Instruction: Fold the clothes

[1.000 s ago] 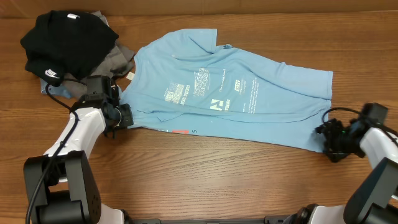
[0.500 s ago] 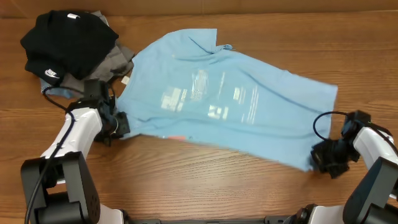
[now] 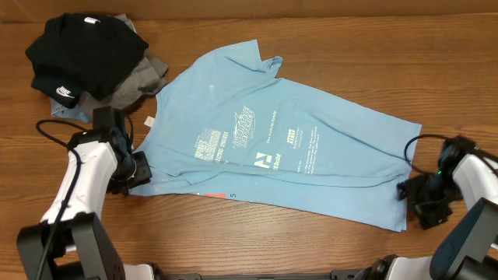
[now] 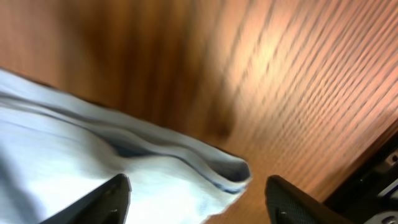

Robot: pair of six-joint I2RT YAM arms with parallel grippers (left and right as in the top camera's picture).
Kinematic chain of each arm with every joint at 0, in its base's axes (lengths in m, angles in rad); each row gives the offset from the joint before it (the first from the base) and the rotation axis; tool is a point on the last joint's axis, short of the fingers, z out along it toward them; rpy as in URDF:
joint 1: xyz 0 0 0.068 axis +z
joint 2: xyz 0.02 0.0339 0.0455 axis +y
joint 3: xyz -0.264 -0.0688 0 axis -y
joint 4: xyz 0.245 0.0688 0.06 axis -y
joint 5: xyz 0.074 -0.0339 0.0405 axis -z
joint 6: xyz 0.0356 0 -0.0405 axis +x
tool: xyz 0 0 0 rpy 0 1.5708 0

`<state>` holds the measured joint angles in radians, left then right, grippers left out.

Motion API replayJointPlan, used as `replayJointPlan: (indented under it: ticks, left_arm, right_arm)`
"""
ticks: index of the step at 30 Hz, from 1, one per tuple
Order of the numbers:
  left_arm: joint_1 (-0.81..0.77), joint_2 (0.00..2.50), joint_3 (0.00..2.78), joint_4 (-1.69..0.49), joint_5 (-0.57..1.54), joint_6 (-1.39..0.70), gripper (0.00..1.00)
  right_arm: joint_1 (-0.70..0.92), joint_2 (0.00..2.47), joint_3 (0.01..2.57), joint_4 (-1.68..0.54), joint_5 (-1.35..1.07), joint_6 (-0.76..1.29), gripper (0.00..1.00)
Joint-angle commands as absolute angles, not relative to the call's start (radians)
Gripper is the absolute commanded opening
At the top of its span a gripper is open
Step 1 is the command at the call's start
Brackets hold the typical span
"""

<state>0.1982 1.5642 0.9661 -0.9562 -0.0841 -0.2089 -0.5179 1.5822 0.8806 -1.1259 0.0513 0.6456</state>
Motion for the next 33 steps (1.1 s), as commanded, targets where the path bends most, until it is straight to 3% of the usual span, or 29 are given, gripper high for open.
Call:
replayJointPlan:
  ticks: [1,4,9,11,16,25,29,33]
  left_arm:
    - [0.202,1.505,1.018,-0.962,-0.091,-0.207,0.57]
    - [0.201,1.488,1.063,-0.957,0.003,-0.15,0.6]
    - [0.163,1.485,1.179,-0.939,0.149,-0.016,0.63]
    - [0.13,1.486,1.225,-0.912,0.216,0.044,0.65]
    - [0.021,1.525,1.35,-0.862,0.255,0.08,0.58]
    - [-0.105,1.763,1.571,-0.809,0.252,0.113,0.58]
    - [-0.142,1.905,1.667,-0.74,0.252,0.113,0.59]
    - [-0.169,2.026,1.724,-0.638,0.252,0.112,0.68]
  right_arm:
    - [-0.546,1.567,0.991,-1.078,0.034,0.598,0.79]
    - [-0.546,1.567,1.053,-0.959,-0.125,0.459,0.8]
    - [-0.525,1.574,1.052,-0.708,-0.263,0.444,0.75]
    - [-0.509,1.589,1.052,-0.614,-0.264,0.444,0.75]
    - [-0.482,1.69,1.052,-0.456,-0.204,0.437,0.74]
    - [-0.48,1.874,1.052,-0.348,-0.203,0.437,0.68]
    - [-0.474,1.897,1.052,-0.351,-0.216,0.437,0.51]
    - [-0.464,1.907,1.052,-0.352,-0.243,0.436,0.33]
